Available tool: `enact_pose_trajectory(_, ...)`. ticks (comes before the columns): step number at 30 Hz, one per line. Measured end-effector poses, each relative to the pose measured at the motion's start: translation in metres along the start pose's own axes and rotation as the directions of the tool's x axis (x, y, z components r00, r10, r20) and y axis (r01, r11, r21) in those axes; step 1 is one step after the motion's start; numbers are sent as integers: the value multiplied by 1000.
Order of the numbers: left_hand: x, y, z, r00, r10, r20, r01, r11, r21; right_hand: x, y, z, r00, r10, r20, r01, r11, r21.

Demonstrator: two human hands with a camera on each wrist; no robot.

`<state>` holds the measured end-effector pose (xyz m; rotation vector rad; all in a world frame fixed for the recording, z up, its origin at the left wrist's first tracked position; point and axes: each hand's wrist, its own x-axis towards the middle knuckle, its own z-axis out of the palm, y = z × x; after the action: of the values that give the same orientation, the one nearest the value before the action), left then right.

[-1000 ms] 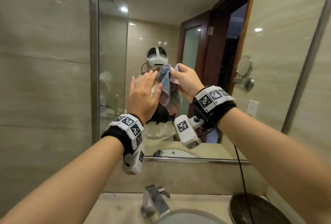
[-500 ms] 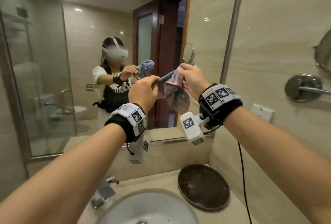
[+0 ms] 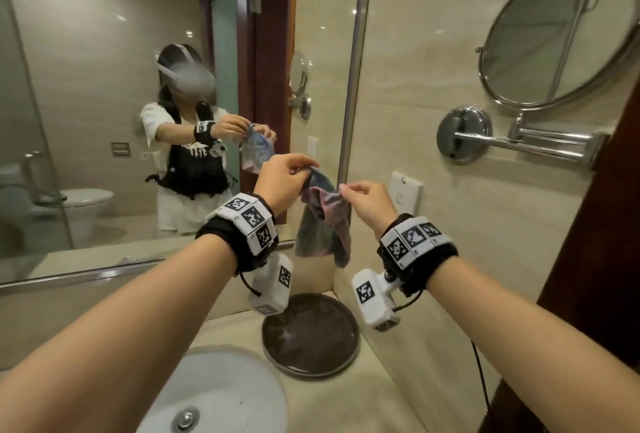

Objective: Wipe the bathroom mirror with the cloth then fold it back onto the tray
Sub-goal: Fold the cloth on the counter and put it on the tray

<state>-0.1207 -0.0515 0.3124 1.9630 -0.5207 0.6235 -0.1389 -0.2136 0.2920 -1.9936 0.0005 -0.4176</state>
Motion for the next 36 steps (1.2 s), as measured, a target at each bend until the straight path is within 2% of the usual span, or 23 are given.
enact_pose_trajectory(6,-4,1,40,993,-25,117,21,999,33,-15,35,-10,987,-158,8,158,982,-99)
enact_pose_trajectory(9,-2,-1,54,986,-48,161,39,997,60,-17,46,-12,981,-148,129,173,961,-216)
enact_pose_trajectory(11,0,-4,61,983,-74,169,67,997,48,-14,51,-13,981,-154,119,182,940,-289)
enact_pose_trajectory(15,3,-18,65,978,-167,126,167,986,14,-6,64,-21,993,-111,35,116,939,-322)
enact_pose_trajectory(18,0,-31,62,948,-287,138,297,953,-60,-7,83,-16,996,-39,76,63,934,-352)
enact_pose_trajectory(21,-4,-40,61,920,-371,127,386,913,-127,-13,100,-3,993,-41,114,78,935,-345)
enact_pose_trajectory(24,-10,-37,58,896,-405,182,440,868,-231,-11,120,3,998,18,58,-5,976,-217)
enact_pose_trajectory(26,-16,-39,55,876,-404,262,468,843,-266,-12,134,4,996,44,76,-24,969,-246)
enact_pose_trajectory(27,-18,-43,55,877,-391,279,454,864,-217,-14,140,3,994,44,96,-16,960,-279)
enact_pose_trajectory(29,-26,-53,59,903,-344,259,346,937,36,-20,152,2,988,57,141,-8,945,-327)
enact_pose_trajectory(31,-40,-62,67,938,-276,211,201,927,316,-24,165,1,973,92,209,-10,932,-362)
enact_pose_trajectory(32,-47,-68,71,948,-242,207,148,909,389,-27,172,1,963,112,246,-7,921,-391)
enact_pose_trajectory(36,-68,-94,85,944,-211,256,75,888,454,-42,192,0,913,176,367,7,895,-447)
